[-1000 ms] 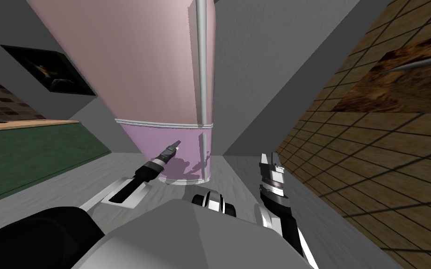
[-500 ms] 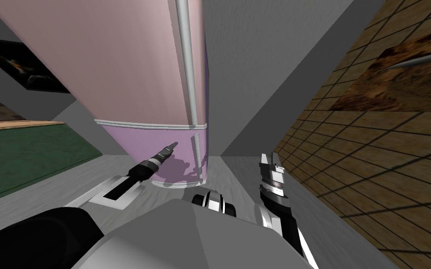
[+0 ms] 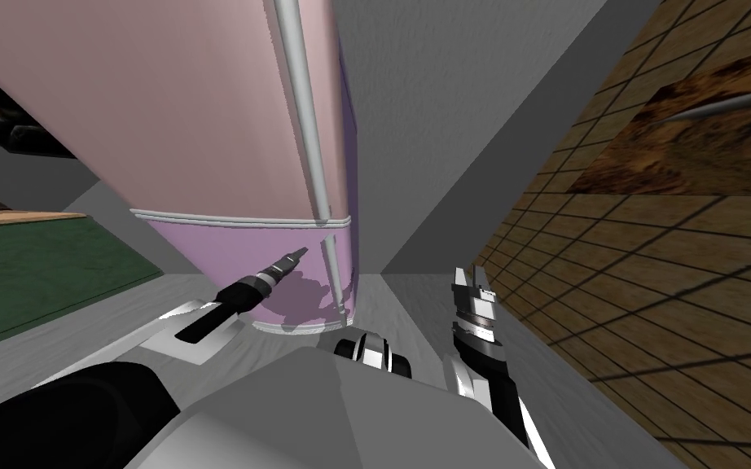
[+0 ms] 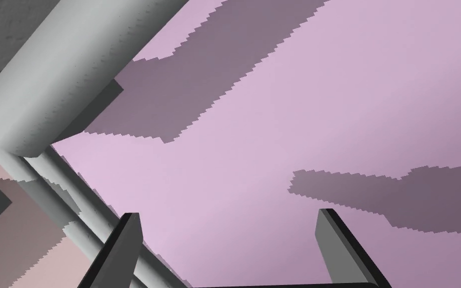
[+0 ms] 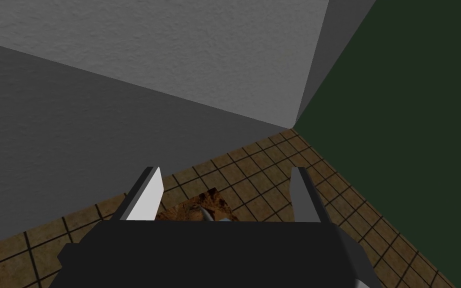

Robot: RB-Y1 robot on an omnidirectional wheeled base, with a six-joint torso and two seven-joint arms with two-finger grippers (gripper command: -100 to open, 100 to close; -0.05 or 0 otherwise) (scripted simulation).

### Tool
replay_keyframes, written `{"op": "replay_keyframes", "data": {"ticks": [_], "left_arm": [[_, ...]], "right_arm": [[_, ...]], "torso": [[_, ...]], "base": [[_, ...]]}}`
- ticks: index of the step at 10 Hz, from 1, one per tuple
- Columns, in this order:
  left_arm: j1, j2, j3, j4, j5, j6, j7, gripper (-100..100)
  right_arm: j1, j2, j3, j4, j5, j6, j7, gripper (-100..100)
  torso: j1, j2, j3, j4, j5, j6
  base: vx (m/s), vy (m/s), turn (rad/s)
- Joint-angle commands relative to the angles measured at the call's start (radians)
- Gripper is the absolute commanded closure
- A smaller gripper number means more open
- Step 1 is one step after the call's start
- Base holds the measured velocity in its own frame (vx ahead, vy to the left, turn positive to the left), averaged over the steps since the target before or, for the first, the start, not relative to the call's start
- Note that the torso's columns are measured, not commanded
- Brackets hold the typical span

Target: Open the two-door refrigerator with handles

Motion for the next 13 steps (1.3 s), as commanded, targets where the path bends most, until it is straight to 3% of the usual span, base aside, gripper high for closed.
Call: {"op": "replay_keyframes", "data": {"ticks": [1,5,11,13], "left_arm": [[0.023,0.054,0.025,-0.040,0.000,0.061,0.011,-100],[0.044,0.112,0.051,-0.131,0.002,0.118,0.023,-100],[0.050,0.130,0.058,-0.198,0.002,0.133,0.026,-100],[0.064,0.119,0.065,-0.173,0.000,0.133,0.026,-100]], "right_arm": [[0.000,0.000,0.000,0.000,0.000,0.000,0.000,0],[0.000,0.000,0.000,0.000,0.000,0.000,0.000,0],[0.000,0.000,0.000,0.000,0.000,0.000,0.000,0],[0.000,0.000,0.000,0.000,0.000,0.000,0.000,0]], "torso": [[0.000,0.001,0.000,0.000,0.000,0.000],[-0.001,0.003,0.002,0.001,-0.001,0.003],[-0.022,0.003,0.000,0.004,-0.011,0.010],[-0.025,0.003,0.001,0.002,-0.011,0.012]], "base": [[0.094,-0.089,-0.028],[0.060,-0.055,-0.001],[0.011,-0.003,-0.001],[0.004,0.012,0.018]]}}
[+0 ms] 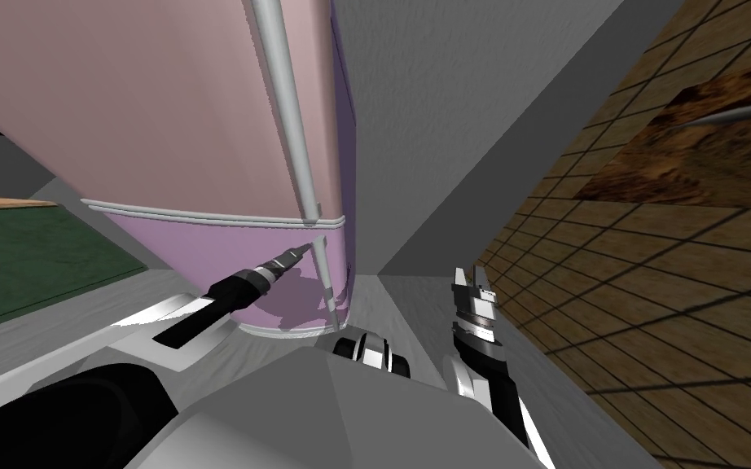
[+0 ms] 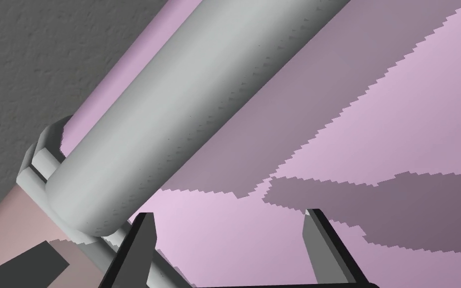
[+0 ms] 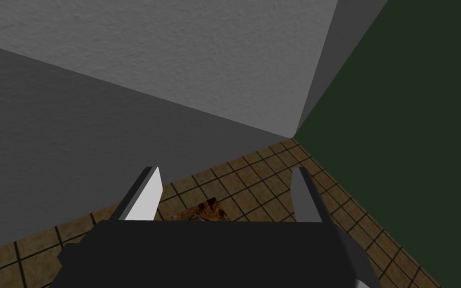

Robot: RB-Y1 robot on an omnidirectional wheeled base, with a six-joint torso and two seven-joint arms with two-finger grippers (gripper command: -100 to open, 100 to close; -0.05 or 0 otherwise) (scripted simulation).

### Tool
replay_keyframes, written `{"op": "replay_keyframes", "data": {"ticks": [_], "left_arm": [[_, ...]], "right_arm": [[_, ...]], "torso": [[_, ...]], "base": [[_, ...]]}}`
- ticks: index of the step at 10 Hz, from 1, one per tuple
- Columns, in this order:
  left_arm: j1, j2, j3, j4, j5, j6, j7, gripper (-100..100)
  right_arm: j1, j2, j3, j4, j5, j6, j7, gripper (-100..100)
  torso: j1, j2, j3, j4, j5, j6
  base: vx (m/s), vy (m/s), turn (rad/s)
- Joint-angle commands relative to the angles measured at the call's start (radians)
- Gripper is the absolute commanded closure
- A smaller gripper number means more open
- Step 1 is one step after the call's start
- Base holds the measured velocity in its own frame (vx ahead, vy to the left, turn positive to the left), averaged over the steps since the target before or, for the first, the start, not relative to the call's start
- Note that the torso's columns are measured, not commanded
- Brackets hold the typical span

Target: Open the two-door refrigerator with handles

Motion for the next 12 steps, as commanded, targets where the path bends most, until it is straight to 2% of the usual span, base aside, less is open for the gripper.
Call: {"op": "replay_keyframes", "data": {"ticks": [1,2,3,4,5,7,8,12], "left_arm": [[-0.010,-0.012,-0.008,0.033,0.006,-0.007,0.001,-100],[-0.023,-0.020,-0.015,0.055,0.009,-0.016,0.001,-100],[-0.013,-0.015,-0.013,0.043,0.007,-0.002,0.000,-100],[-0.001,-0.005,-0.003,0.016,0.003,0.000,0.001,100],[-0.003,-0.013,-0.007,0.028,0.004,-0.003,0.000,100],[0.005,0.014,-0.013,0.028,0.001,-0.049,0.016,100],[0.009,0.028,-0.017,0.029,-0.001,-0.072,0.024,100],[0.022,0.080,-0.031,0.033,-0.007,-0.163,0.057,100]], "right_arm": [[0.000,0.000,0.000,0.000,0.000,0.000,0.000,0],[0.000,0.000,0.000,0.000,0.000,0.000,0.000,0],[0.000,0.000,0.000,0.000,0.000,0.000,0.000,0],[0.000,0.000,0.000,0.000,0.000,0.000,0.000,0],[0.000,0.000,0.000,0.000,0.000,0.000,0.000,0],[0.000,0.000,0.000,0.000,0.000,0.000,0.000,0],[-0.001,0.000,0.000,0.000,0.000,0.000,0.000,0],[-0.001,0.000,0.000,0.000,0.000,0.000,0.000,0]], "torso": [[0.004,0.000,0.000,0.001,0.000,-0.003],[0.012,-0.003,-0.002,0.000,0.003,-0.004],[0.020,-0.007,-0.005,-0.002,0.007,-0.005],[0.022,-0.007,-0.005,-0.003,0.009,-0.008],[0.021,-0.004,-0.002,-0.003,0.009,-0.010],[0.030,0.006,0.004,0.000,0.012,-0.011],[0.034,0.011,0.008,0.002,0.013,-0.012],[0.026,0.000,0.001,-0.001,0.011,-0.012]], "base": [[0.017,0.044,-0.008],[0.044,0.065,-0.054],[0.011,0.032,0.005],[-0.026,-0.028,0.025],[-0.014,-0.021,0.005],[-0.203,0.095,-0.088],[-0.375,0.193,-0.109],[-0.416,0.183,-0.094]]}}
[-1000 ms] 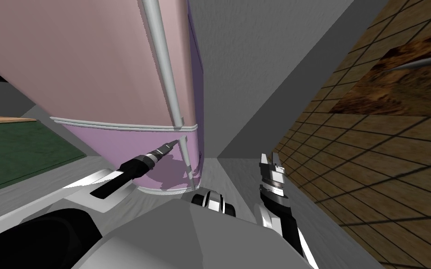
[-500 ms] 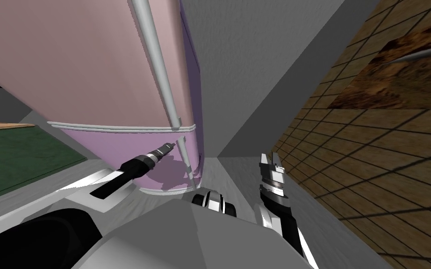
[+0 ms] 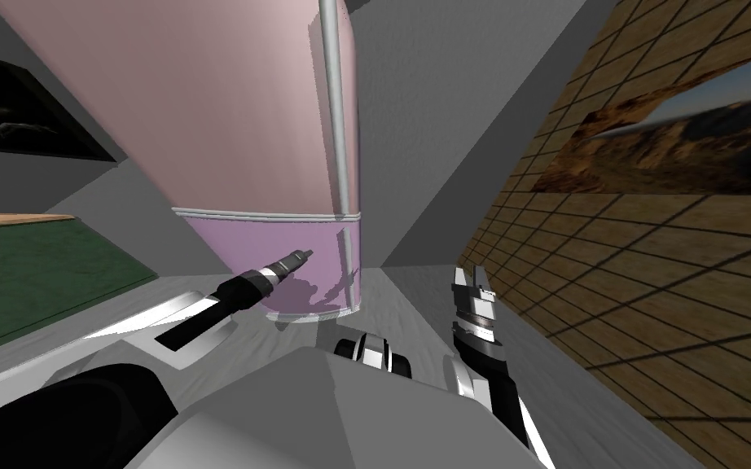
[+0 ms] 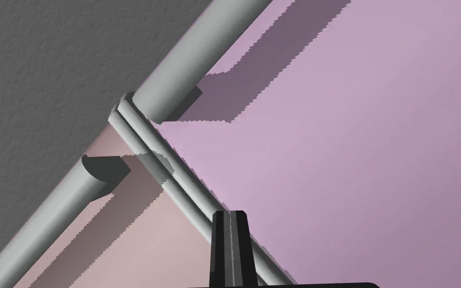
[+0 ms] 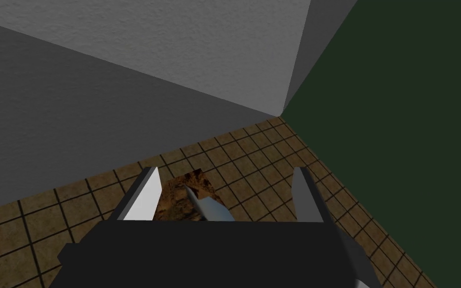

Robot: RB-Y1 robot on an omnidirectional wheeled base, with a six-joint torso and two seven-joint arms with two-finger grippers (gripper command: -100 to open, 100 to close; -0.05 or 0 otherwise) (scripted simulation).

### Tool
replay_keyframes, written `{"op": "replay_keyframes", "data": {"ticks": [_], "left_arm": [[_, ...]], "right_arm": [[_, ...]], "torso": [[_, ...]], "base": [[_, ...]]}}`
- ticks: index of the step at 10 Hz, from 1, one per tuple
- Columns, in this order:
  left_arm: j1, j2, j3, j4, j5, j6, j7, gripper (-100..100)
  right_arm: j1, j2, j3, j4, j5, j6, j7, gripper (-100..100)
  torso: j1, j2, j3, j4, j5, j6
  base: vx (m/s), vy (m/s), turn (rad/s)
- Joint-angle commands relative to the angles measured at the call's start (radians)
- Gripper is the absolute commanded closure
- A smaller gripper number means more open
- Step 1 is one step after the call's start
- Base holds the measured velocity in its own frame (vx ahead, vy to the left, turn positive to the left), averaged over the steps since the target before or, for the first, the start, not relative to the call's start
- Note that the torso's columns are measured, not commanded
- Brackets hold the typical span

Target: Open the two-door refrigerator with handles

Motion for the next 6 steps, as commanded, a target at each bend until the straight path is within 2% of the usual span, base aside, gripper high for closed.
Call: {"op": "replay_keyframes", "data": {"ticks": [1,3,4,5,6], "left_arm": [[0.016,0.032,-0.006,-0.004,-0.004,-0.061,0.022,100],[0.023,0.059,-0.013,-0.002,-0.007,-0.106,0.038,100],[0.015,0.051,-0.015,-0.001,-0.007,-0.087,0.032,100],[0.011,0.051,-0.013,0.034,-0.005,-0.088,0.033,-100],[0.008,0.050,-0.011,0.047,-0.003,-0.085,0.034,-100]], "right_arm": [[0.000,0.000,0.000,0.000,0.000,0.000,0.000,0],[0.000,0.000,0.000,0.000,0.000,0.000,0.000,0],[0.000,0.000,0.000,0.000,0.000,0.000,0.000,0],[0.001,0.000,0.000,0.000,0.000,0.000,0.000,0],[0.001,0.000,0.000,0.000,0.000,0.000,0.000,0]], "torso": [[-0.001,-0.004,-0.002,-0.001,0.000,0.000],[-0.002,-0.004,-0.003,-0.001,0.000,0.000],[-0.001,-0.002,-0.001,-0.001,0.000,0.000],[-0.004,-0.011,-0.006,-0.003,-0.001,0.000],[-0.006,-0.016,-0.010,-0.005,-0.002,0.000]], "base": [[-0.347,0.146,-0.116],[-0.372,0.142,-0.099],[-0.162,0.064,-0.024],[-0.005,-0.005,-0.003],[0.035,-0.039,-0.016]]}}
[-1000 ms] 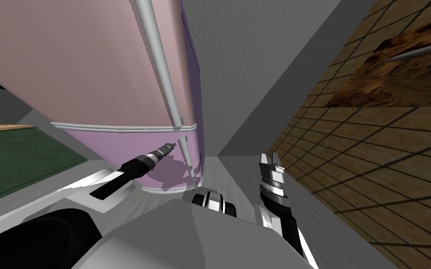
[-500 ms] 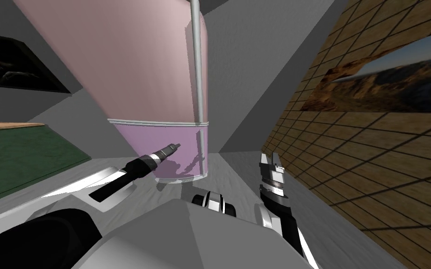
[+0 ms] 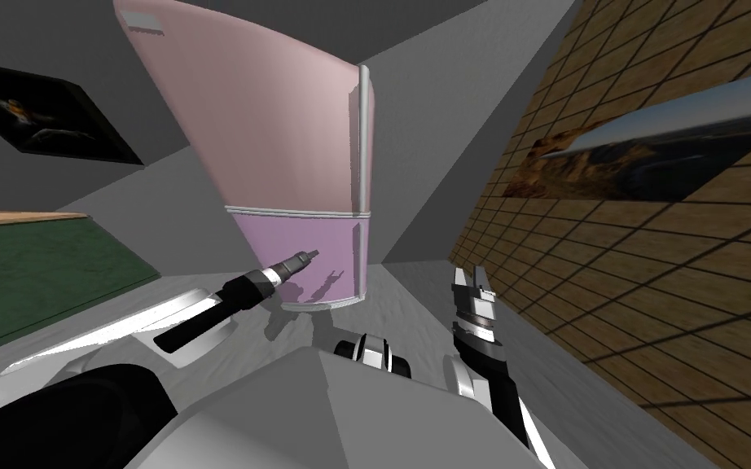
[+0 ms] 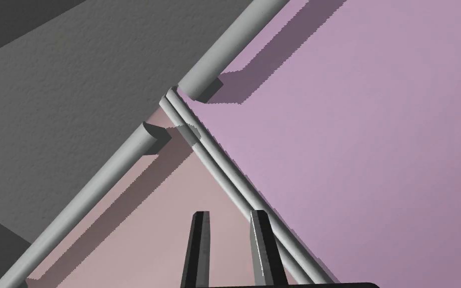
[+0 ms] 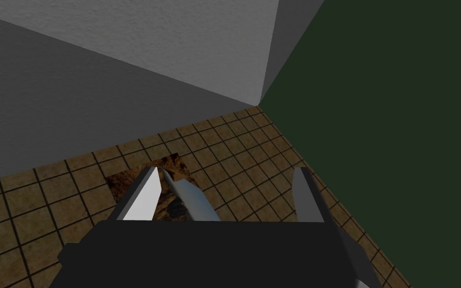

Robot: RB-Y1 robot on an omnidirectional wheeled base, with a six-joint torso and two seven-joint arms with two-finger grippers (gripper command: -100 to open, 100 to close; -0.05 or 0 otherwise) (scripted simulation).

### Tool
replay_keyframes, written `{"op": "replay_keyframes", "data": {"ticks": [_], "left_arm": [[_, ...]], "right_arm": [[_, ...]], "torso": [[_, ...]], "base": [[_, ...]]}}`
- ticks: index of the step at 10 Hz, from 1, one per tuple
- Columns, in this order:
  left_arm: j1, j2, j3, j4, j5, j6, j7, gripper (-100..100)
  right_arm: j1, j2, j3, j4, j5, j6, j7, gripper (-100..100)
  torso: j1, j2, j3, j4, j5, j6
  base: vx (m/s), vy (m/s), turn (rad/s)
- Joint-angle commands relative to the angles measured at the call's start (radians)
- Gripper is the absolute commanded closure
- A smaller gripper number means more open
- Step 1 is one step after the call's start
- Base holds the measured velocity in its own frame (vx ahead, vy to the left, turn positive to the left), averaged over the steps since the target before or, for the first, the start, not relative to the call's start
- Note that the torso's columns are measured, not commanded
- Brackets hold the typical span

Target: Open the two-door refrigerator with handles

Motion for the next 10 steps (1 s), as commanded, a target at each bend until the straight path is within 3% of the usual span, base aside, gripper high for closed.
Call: {"op": "replay_keyframes", "data": {"ticks": [1,10], "left_arm": [[-0.009,-0.009,0.006,0.051,0.003,0.002,-0.001,-100],[-0.096,-0.005,0.078,0.145,0.057,0.102,0.012,-100]], "right_arm": [[0.000,0.000,0.000,0.000,0.000,0.000,0.000,0],[0.000,0.000,0.000,0.000,0.000,0.000,0.000,0]], "torso": [[0.001,0.003,0.001,0.001,0.000,0.000],[0.009,0.013,0.008,0.004,0.003,0.000]], "base": [[0.103,-0.055,-0.015],[0.236,-0.132,-0.031]]}}
